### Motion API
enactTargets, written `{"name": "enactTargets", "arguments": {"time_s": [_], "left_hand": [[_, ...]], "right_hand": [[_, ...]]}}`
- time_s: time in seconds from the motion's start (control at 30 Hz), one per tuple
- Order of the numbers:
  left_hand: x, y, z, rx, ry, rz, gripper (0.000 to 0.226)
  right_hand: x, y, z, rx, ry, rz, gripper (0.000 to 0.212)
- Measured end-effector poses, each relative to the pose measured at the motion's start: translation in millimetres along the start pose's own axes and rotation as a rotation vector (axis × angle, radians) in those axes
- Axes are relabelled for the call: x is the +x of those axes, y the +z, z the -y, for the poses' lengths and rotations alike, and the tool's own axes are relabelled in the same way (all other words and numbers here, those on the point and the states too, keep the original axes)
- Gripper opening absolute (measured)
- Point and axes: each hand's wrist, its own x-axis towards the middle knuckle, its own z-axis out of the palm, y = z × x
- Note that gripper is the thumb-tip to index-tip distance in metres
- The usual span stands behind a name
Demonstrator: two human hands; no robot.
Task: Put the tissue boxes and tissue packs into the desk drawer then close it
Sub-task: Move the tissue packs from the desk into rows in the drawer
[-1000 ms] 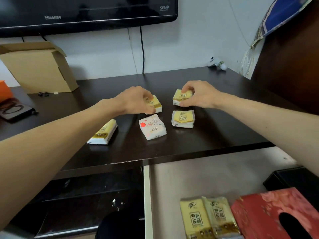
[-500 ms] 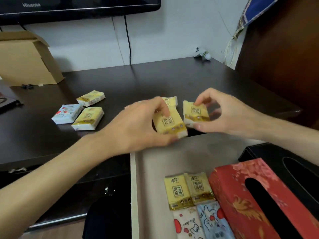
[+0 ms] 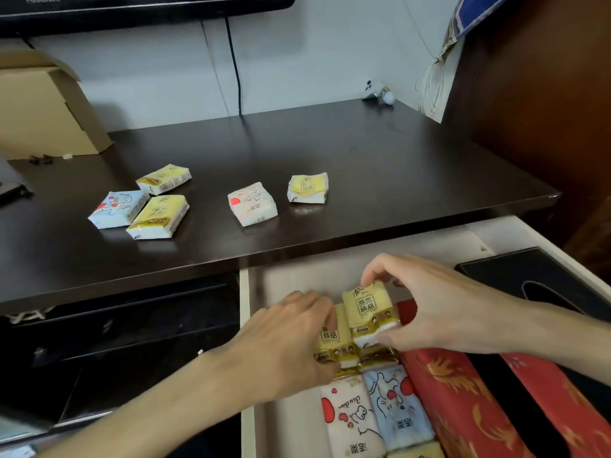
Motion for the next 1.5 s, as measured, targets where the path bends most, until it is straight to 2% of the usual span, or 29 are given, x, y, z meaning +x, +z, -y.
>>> {"name": "enactTargets", "arguments": {"time_s": [0.2,0.33,0.63,0.83,0.97,1.07,1.2,1.27,1.4,1.5], "left_hand": [[-0.5,4.8,3.4,-0.039,-0.016,0.009,0.045],[-2.6,9.0,5.1,-0.050,-0.015,0.015,0.044],[-3.3,10.7,6.2,-0.049,-0.005,0.003,0.045],[-3.6,9.4,3.9,-0.052,-0.012,0.002,0.045],[-6.0,-2.2,0.1,-0.110,-0.026,0.014,0.049],[-9.2,-27.2,1.4,-0.171,-0.006,-0.061,0.050],[-7.8,-72.1,20.2,-0.310,0.003,-0.242,0.034],[-4.1,-89.6,34.5,-0.353,-0.019,-0.328,0.028],[-7.8,-116.1,82.5,-0.294,-0.123,-0.474,0.016],[-19.3,-135.3,135.0,-0.170,-0.249,-0.551,0.011]], "right_hand": [[5.3,8.2,-2.0,-0.018,0.012,0.034,0.052],[7.6,9.4,-1.1,-0.035,0.041,0.128,0.052],[12.3,17.8,7.5,-0.262,0.082,0.223,0.066],[15.1,18.0,5.6,-0.324,0.037,0.285,0.053],[16.6,2.4,-0.2,-0.213,-0.003,0.353,0.053],[23.3,-22.1,6.3,-0.061,-0.046,0.197,0.047],[53.1,-54.5,15.1,0.286,-0.153,-0.058,0.012],[74.8,-62.2,20.2,0.368,-0.161,-0.148,0.010],[131.6,-56.5,49.0,0.399,-0.198,-0.226,0.010],[176.5,-44.7,78.8,0.361,-0.193,-0.221,0.009]]}}
